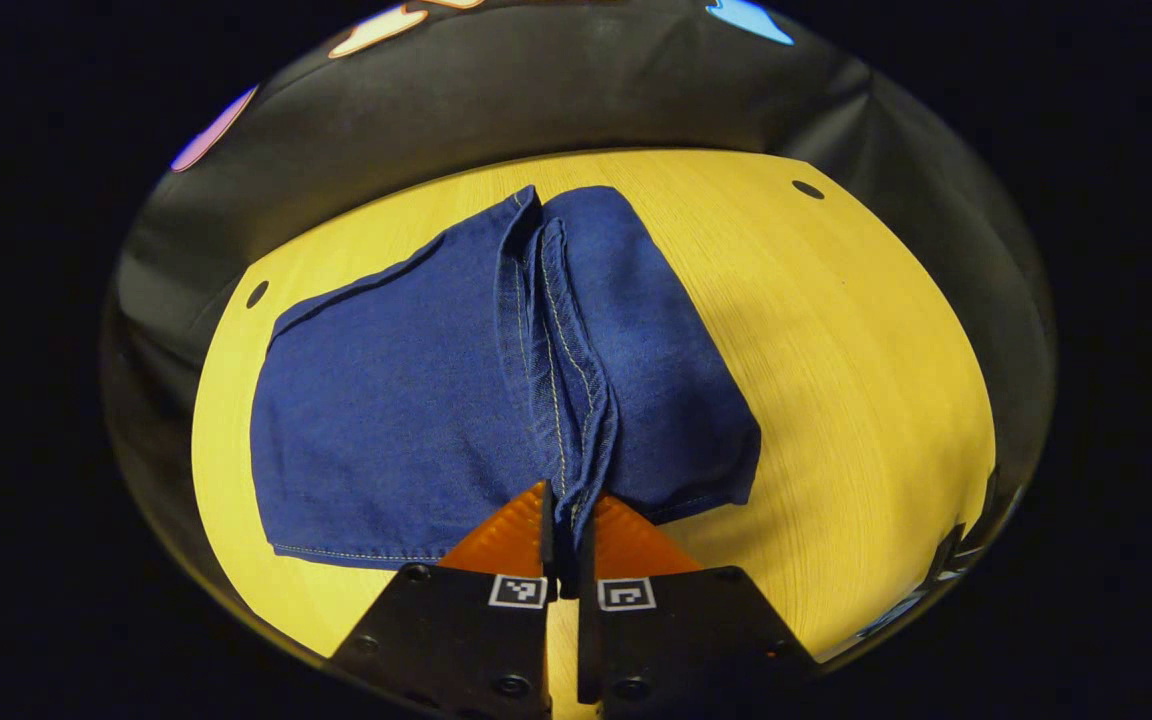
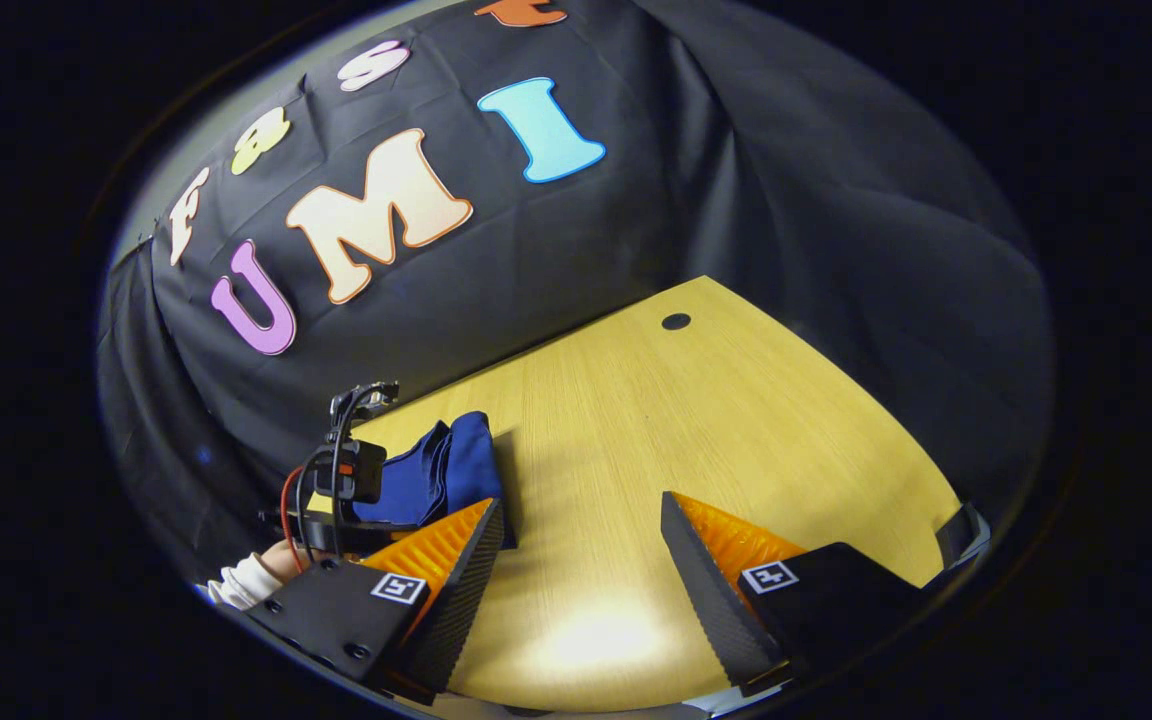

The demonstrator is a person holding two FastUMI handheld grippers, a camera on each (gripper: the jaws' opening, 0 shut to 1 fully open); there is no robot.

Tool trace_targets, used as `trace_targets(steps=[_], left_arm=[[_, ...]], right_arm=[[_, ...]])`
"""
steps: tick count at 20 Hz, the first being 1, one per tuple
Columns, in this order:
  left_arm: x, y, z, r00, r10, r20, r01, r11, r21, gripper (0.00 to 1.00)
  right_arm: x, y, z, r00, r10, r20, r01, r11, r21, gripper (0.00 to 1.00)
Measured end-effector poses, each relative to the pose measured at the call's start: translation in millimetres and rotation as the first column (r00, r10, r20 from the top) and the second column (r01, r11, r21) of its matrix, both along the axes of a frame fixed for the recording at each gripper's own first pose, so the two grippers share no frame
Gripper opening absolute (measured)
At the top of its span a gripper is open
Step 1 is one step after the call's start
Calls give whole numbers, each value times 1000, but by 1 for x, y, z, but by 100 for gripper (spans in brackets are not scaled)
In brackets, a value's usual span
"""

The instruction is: Grasp the waist and the cuffs of the jeans and fold them to make the two legs overlap; first hold the waist and fold one-third of the jeans toward the cuffs, then hold the cuffs and fold the remaining one-third in the same direction to finish folding.

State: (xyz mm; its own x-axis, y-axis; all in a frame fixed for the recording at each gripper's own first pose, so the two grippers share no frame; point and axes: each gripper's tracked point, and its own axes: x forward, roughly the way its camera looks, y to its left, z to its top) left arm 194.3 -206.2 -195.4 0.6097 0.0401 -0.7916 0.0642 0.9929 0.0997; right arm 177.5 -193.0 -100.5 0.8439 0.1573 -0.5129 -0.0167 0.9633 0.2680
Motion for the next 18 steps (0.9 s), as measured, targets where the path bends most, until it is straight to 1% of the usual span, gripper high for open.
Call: trace_targets(steps=[2, 3, 5, 8, 9, 11, 12, 15, 17, 18], left_arm=[[-3, -1, -7, 1000, -4, 5, 4, 1000, 0, 11], [-4, -2, -2, 1000, 4, 8, -4, 1000, -17, 25], [-9, -3, -4, 999, 33, 9, -32, 996, -80, 53], [-23, -4, 3, 998, 68, 5, -65, 981, -185, 95], [-27, -2, 3, 997, 72, 7, -69, 977, -203, 97], [-40, 6, 13, 997, 73, 21, -67, 975, -213, 96], [-47, 10, 22, 997, 64, 45, -52, 972, -229, 97], [-79, 30, 45, 997, 56, 56, -38, 957, -286, 96], [-101, 49, 53, 997, 67, 36, -52, 949, -309, 96], [-108, 60, 57, 995, 88, 41, -70, 944, -322, 96]], right_arm=[[-3, 2, -5, 1000, -1, -11, 1, 1000, -4, 98], [-6, 3, -7, 1000, -2, -22, 2, 1000, -5, 98], [-12, 6, -9, 999, -4, -36, 4, 1000, -12, 98], [-19, 17, -10, 999, -7, -35, 6, 1000, -29, 98], [-20, 22, -8, 1000, -10, -28, 9, 999, -31, 98], [-23, 36, -9, 1000, -13, -23, 12, 999, -32, 98], [-25, 47, -8, 1000, -5, -23, 5, 1000, -28, 98], [-28, 76, -11, 1000, 7, -23, -8, 1000, -27, 98], [-29, 102, -8, 1000, 17, -12, -17, 1000, -3, 98], [-30, 114, -9, 1000, 27, -10, -27, 1000, 4, 98]])
